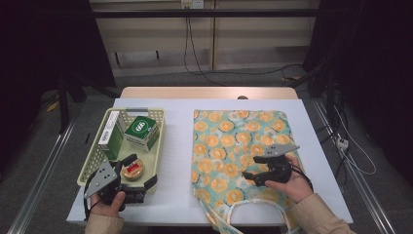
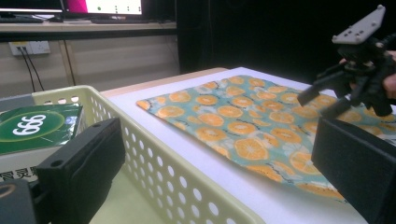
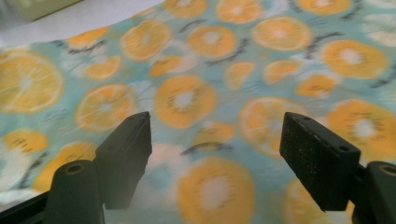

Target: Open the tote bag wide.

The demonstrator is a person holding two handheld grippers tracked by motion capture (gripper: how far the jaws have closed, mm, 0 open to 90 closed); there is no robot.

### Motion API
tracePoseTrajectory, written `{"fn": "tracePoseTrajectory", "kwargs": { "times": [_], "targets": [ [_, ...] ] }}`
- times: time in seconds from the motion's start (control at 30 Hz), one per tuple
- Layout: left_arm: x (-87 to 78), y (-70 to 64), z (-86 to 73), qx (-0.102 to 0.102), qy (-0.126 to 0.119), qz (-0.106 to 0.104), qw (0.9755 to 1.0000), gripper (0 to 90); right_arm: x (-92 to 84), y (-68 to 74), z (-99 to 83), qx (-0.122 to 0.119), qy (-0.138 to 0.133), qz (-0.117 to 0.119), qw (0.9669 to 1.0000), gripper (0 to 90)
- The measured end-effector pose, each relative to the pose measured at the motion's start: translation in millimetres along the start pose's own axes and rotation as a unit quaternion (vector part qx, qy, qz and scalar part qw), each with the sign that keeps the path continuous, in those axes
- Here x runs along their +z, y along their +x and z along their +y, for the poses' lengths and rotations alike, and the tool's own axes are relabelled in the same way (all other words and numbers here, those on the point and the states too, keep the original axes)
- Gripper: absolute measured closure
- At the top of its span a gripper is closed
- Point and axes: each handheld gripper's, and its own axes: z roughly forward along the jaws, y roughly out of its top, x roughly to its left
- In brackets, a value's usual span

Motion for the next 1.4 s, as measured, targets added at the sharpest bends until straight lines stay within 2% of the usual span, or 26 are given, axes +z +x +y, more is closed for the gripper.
{"fn": "tracePoseTrajectory", "kwargs": {
  "times": [0.13, 0.37, 0.53, 0.7, 0.83, 0.9, 0.97, 1.0, 1.1, 1.2, 1.3, 1.4],
  "targets": [
    [-0.4, 0.1, 0.2, 0.002, 0.000, 0.001, 1.0000, 2.5, -0.4, 15.8, -3.7, -0.017, -0.001, 0.028, 0.9995, 28.5],
    [-0.9, -0.2, -0.9, 0.003, 0.002, 0.002, 1.0000, 2.5, -3.8, 35.6, -18.5, -0.035, 0.006, 0.047, 0.9983, 29.7],
    [-0.3, -1.0, -0.8, 0.006, 0.004, 0.003, 1.0000, 2.5, -6.2, 49.5, -27.7, -0.053, 0.014, 0.074, 0.9958, 31.6],
    [-0.6, -1.1, -1.2, 0.004, 0.004, 0.003, 1.0000, 2.5, -2.5, 54.0, -33.9, -0.087, 0.037, 0.070, 0.9931, 33.9],
    [-1.8, -0.2, -1.0, 0.001, 0.002, 0.006, 1.0000, 2.5, 0.4, 55.7, -36.5, -0.108, 0.038, 0.062, 0.9915, 35.7],
    [-1.9, 0.0, -1.1, 0.001, 0.002, 0.007, 1.0000, 2.5, 0.7, 56.0, -36.5, -0.109, 0.035, 0.061, 0.9915, 41.9],
    [-1.8, -0.1, -1.2, 0.001, 0.002, 0.008, 1.0000, 2.5, 0.3, 56.5, -36.8, -0.114, 0.028, 0.069, 0.9907, 58.9],
    [-1.9, -0.2, -1.1, 0.001, 0.003, 0.007, 1.0000, 2.5, 0.6, 57.0, -36.5, -0.114, 0.027, 0.068, 0.9908, 63.6],
    [-1.9, 0.1, -1.0, 0.001, 0.003, 0.007, 1.0000, 2.5, 2.1, 57.8, -34.6, -0.122, 0.029, 0.075, 0.9893, 72.2],
    [-1.6, 0.0, -1.2, 0.001, 0.003, 0.007, 1.0000, 2.5, 4.5, 57.1, -33.3, -0.113, 0.025, 0.073, 0.9905, 83.8],
    [-1.6, -0.5, -1.0, 0.001, 0.003, 0.006, 1.0000, 2.5, 6.9, 56.2, -30.4, -0.110, 0.025, 0.067, 0.9914, 89.8],
    [-1.9, 0.1, -1.1, 0.002, 0.004, 0.006, 1.0000, 2.5, 10.7, 57.0, -26.4, -0.110, 0.023, 0.048, 0.9925, 90.0]
  ]
}}
